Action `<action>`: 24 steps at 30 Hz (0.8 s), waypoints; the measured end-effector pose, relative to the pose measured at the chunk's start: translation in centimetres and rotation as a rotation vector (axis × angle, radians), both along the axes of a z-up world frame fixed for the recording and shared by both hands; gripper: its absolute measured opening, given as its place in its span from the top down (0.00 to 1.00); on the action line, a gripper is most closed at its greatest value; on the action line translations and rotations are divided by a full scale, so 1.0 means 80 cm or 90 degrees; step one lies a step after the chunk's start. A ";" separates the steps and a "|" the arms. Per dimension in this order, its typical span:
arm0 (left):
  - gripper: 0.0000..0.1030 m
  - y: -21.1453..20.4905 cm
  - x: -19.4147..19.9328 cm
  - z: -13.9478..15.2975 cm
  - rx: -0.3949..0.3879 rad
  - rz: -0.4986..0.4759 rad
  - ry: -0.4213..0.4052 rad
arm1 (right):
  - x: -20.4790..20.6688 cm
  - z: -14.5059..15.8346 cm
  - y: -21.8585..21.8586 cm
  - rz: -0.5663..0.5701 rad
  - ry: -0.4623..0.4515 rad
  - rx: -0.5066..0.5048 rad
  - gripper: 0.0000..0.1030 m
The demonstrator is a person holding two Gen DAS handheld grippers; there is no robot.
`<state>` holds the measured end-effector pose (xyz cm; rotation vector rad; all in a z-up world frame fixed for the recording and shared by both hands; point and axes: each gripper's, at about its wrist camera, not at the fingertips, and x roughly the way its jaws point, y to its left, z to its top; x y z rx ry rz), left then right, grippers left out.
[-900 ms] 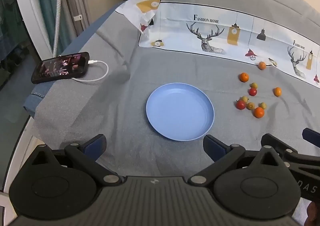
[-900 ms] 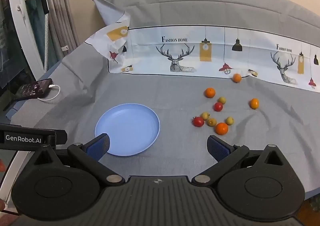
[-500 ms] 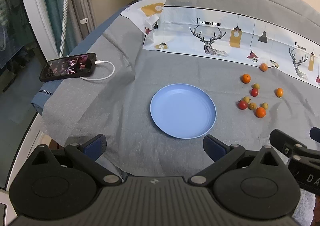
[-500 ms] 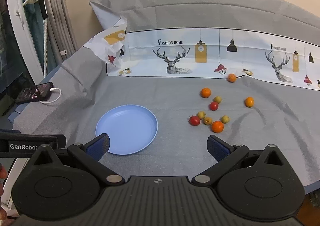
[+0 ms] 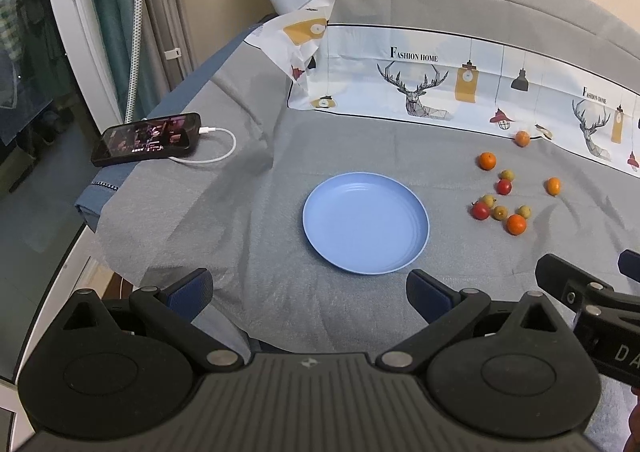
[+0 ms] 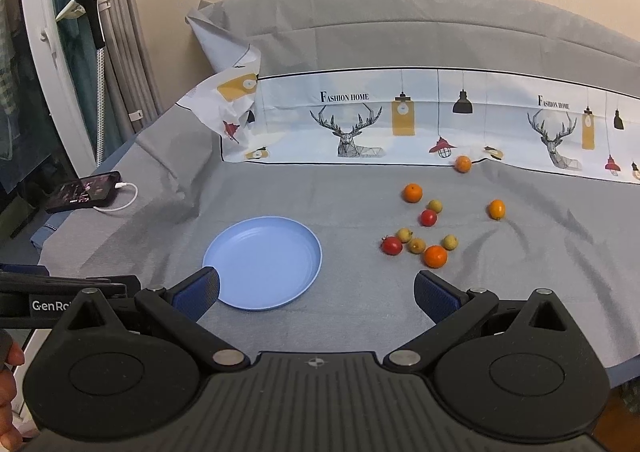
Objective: Organize fruits
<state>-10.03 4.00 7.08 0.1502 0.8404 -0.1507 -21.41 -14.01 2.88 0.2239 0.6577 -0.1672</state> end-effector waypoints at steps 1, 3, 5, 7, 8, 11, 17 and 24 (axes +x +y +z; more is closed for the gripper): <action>0.00 -0.001 -0.001 -0.001 0.000 0.000 0.000 | 0.001 0.000 0.001 -0.001 0.001 0.002 0.00; 0.00 -0.001 -0.001 -0.002 0.001 -0.003 0.001 | 0.005 -0.001 0.001 -0.003 0.012 0.005 0.00; 0.00 -0.003 -0.004 -0.003 0.001 -0.002 -0.001 | 0.008 -0.001 0.001 -0.004 0.020 0.007 0.00; 0.00 -0.003 -0.005 -0.003 0.001 -0.001 -0.003 | 0.006 -0.002 0.000 -0.004 0.018 0.008 0.00; 0.00 -0.001 -0.004 -0.003 0.000 0.001 -0.004 | 0.006 -0.002 0.001 -0.003 0.018 0.005 0.00; 0.00 0.001 -0.004 -0.004 -0.002 0.003 -0.002 | 0.007 -0.001 0.004 0.002 0.016 -0.006 0.00; 0.00 -0.003 -0.006 -0.007 -0.003 0.002 0.001 | 0.010 -0.002 0.004 0.008 0.023 0.004 0.00; 0.00 -0.005 -0.002 -0.015 0.002 0.000 0.012 | 0.016 -0.007 0.002 0.010 0.027 0.008 0.00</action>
